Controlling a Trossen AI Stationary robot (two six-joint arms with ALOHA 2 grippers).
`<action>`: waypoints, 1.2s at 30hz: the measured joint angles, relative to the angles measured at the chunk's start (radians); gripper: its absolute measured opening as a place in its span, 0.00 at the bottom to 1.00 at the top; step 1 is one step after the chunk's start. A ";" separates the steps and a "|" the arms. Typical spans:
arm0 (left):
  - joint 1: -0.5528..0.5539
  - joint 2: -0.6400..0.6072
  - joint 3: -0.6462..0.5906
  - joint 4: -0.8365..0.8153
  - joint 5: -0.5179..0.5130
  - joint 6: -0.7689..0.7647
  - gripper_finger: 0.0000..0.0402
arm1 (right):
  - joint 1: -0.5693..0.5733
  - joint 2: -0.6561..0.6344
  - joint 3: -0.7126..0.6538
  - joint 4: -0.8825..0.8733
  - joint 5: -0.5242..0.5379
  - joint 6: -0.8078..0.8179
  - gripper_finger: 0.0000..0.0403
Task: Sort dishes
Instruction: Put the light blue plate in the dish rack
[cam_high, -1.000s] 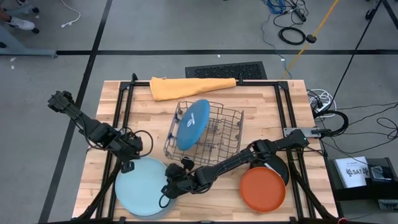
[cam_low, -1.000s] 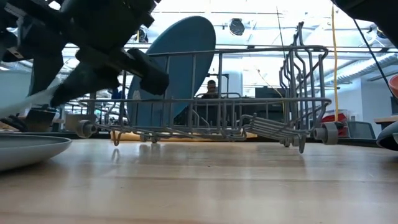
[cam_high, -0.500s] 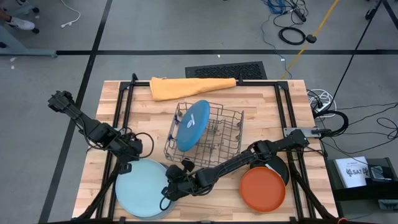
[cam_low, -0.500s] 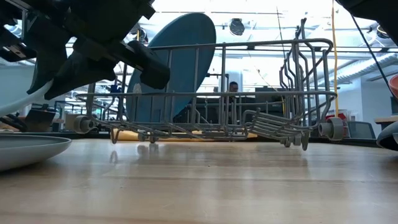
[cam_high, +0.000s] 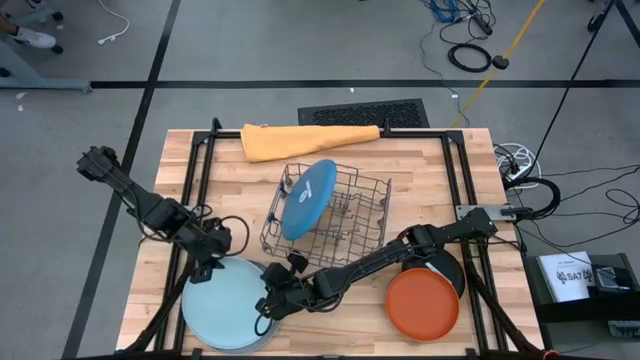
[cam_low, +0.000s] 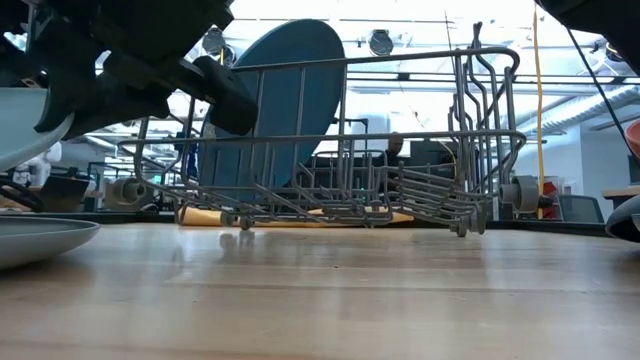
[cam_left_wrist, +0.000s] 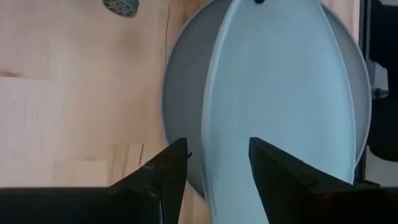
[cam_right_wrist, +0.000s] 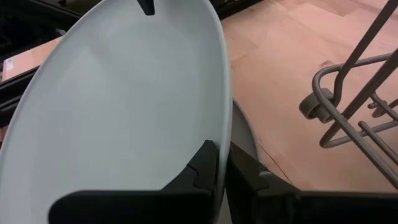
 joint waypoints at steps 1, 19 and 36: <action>0.000 0.007 0.000 -0.001 0.000 0.001 0.42 | 0.000 0.000 0.000 0.000 0.000 0.000 0.02; 0.000 0.140 0.000 0.046 0.005 0.047 0.01 | 0.008 0.002 -0.002 -0.008 0.011 -0.026 0.12; 0.000 0.135 0.274 -0.232 -0.092 0.114 0.00 | 0.060 0.004 -0.003 -0.012 -0.025 -0.014 0.63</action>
